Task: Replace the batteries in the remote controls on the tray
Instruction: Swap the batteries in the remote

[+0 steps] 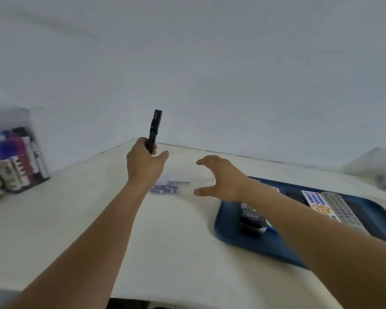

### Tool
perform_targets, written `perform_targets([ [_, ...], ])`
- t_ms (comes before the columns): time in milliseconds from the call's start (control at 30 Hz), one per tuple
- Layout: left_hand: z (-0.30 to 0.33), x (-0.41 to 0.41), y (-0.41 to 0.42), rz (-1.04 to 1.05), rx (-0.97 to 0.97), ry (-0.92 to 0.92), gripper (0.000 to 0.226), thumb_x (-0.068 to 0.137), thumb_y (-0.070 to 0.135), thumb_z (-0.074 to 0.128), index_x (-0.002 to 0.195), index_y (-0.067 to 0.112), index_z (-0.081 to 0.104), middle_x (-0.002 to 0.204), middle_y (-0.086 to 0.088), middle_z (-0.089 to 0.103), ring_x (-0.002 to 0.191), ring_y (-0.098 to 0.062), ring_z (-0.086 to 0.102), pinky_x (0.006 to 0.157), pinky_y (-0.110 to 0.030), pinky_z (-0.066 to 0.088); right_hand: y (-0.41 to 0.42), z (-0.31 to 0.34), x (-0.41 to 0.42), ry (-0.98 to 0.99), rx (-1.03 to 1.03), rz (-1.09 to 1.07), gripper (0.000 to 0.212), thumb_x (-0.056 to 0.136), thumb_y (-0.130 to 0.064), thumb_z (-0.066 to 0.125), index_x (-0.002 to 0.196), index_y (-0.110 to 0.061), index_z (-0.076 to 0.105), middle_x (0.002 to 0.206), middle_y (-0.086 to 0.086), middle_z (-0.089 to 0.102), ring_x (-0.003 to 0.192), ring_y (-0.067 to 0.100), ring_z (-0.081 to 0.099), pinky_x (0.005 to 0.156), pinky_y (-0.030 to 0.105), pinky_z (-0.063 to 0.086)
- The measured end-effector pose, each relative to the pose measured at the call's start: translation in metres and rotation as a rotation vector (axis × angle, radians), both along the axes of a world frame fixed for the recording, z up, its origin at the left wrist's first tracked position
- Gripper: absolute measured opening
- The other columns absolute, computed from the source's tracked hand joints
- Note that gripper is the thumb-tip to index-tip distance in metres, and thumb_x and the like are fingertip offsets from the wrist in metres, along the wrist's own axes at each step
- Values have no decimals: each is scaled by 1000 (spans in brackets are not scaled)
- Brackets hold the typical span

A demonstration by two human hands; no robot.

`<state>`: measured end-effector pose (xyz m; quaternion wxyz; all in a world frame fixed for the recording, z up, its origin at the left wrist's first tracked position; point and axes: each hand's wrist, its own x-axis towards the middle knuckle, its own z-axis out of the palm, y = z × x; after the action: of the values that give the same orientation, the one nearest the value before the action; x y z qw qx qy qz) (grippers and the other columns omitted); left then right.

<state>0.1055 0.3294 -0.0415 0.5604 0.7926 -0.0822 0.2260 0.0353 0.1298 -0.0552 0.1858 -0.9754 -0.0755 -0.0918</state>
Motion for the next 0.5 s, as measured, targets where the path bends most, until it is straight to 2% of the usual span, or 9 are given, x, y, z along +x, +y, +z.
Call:
perform_targets([
  [67,-20,11,11,69,4,41,27,85,25,79,90,14,54,86,-1,62,77,-25,61,64,-31,44,6,-7,13,71,-101,18,90,88,-56,65,159,-28,17,167,-1,10,152,21,10,121,40,20],
  [133,-40,19,14,88,-25,107,32,84,33,81,92,13,57,86,-2,62,79,-27,62,66,-32,45,10,-11,31,151,-174,23,85,95,-55,56,160,-27,9,168,3,4,154,22,5,124,42,16],
  [167,-48,21,12,71,-47,139,36,82,37,82,93,12,59,84,-1,62,76,-25,62,63,-31,45,9,-13,37,175,-248,25,80,98,-53,51,160,-24,9,167,6,8,153,24,10,123,42,17],
  [233,-59,26,11,2,-136,193,43,77,42,86,96,12,60,85,1,61,73,-18,60,60,-28,46,6,-14,44,123,-496,44,68,103,-47,43,158,-16,16,159,12,29,144,30,30,116,44,32],
  [300,-64,31,12,-95,-256,244,46,72,42,89,96,15,60,88,5,59,71,-12,57,62,-26,45,1,-16,45,6,-718,82,57,106,-43,35,150,-9,25,139,13,46,123,32,49,97,45,48],
  [333,-65,32,11,-141,-314,270,44,73,42,89,94,17,59,86,5,56,68,-11,54,62,-26,44,-3,-16,45,-32,-776,98,51,107,-42,32,145,-8,29,130,13,49,114,31,53,89,44,51],
  [433,-68,33,4,-152,-384,293,32,91,50,68,91,20,57,77,1,50,58,-12,49,57,-28,48,-14,-17,45,-81,-766,110,43,107,-41,25,135,-9,35,116,12,55,99,32,60,80,47,53],
  [500,-68,34,1,-138,-440,295,35,100,55,50,98,20,57,79,-2,50,51,-12,45,54,-30,47,-18,-13,44,-110,-700,119,42,106,-44,23,133,-14,35,109,10,61,92,33,63,80,47,54],
])
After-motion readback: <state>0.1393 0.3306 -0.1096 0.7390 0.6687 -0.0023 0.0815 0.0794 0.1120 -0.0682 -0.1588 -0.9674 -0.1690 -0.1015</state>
